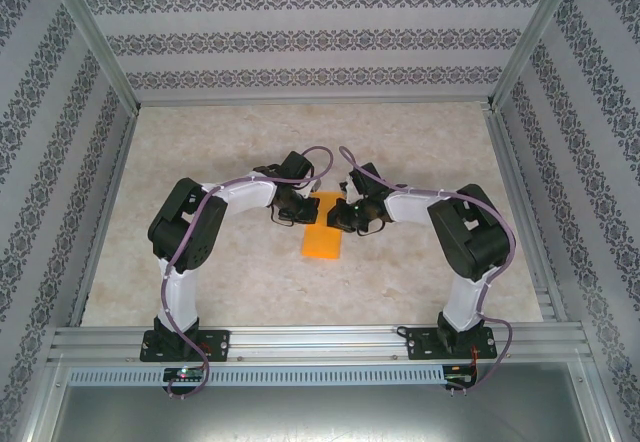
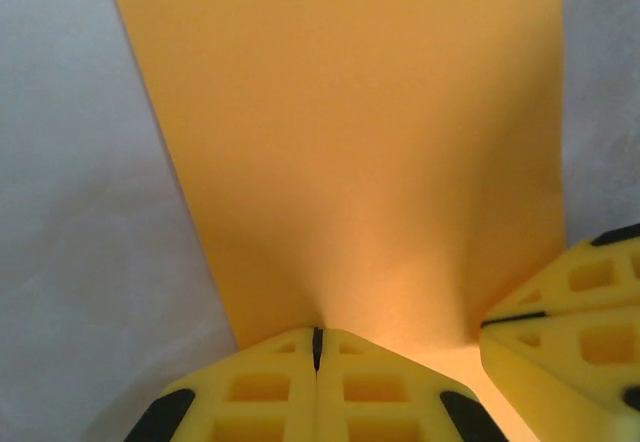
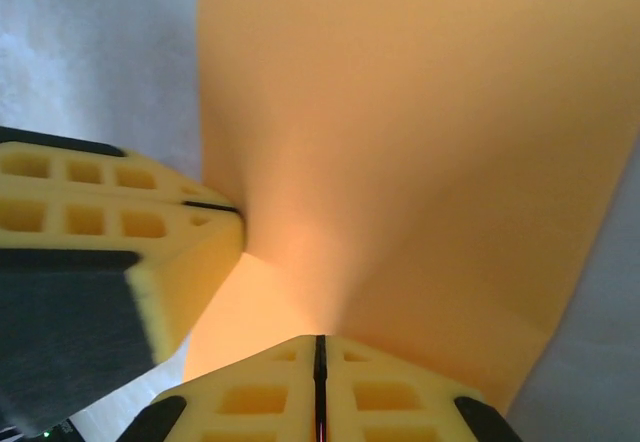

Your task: Fold a paper plane with a square sheet of paper (pick it up from the middle)

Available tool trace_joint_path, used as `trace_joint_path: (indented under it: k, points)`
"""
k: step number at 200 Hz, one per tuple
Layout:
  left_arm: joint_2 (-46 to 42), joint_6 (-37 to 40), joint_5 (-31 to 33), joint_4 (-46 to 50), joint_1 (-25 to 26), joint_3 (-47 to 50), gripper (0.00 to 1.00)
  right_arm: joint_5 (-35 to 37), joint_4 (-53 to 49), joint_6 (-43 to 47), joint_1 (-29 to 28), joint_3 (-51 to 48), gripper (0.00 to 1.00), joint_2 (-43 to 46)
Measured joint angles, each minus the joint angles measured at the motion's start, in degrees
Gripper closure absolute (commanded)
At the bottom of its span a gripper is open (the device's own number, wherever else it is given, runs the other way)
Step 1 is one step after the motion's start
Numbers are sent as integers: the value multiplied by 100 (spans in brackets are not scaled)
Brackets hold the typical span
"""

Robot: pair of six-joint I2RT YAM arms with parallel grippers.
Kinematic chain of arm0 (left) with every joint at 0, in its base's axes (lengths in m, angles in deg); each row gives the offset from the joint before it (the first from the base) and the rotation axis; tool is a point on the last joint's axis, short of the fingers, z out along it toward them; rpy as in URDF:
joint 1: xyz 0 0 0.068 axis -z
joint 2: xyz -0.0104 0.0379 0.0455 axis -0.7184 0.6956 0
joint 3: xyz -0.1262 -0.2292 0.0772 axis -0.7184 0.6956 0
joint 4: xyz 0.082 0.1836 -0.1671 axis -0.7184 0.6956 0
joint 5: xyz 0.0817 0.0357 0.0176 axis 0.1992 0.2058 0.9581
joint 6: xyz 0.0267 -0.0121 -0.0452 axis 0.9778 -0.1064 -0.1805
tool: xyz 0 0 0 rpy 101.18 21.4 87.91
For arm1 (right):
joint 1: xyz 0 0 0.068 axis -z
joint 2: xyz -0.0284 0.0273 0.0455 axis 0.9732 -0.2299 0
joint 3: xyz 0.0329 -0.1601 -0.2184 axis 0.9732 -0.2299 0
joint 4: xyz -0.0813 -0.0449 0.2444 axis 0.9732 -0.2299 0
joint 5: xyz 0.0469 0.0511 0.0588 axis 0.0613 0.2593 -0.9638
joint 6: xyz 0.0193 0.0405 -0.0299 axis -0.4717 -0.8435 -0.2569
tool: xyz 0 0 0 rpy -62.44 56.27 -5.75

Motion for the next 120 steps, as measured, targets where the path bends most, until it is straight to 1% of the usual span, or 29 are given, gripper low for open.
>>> trace_joint_path:
  k: [53, 120]
  points:
    - [26, 79, 0, 11, 0, -11, 100, 2, -92, 190, 0, -96, 91, 20]
    - [37, 129, -9, 11, 0, -11, 100, 70, -37, 334, 2, -754, 91, 573]
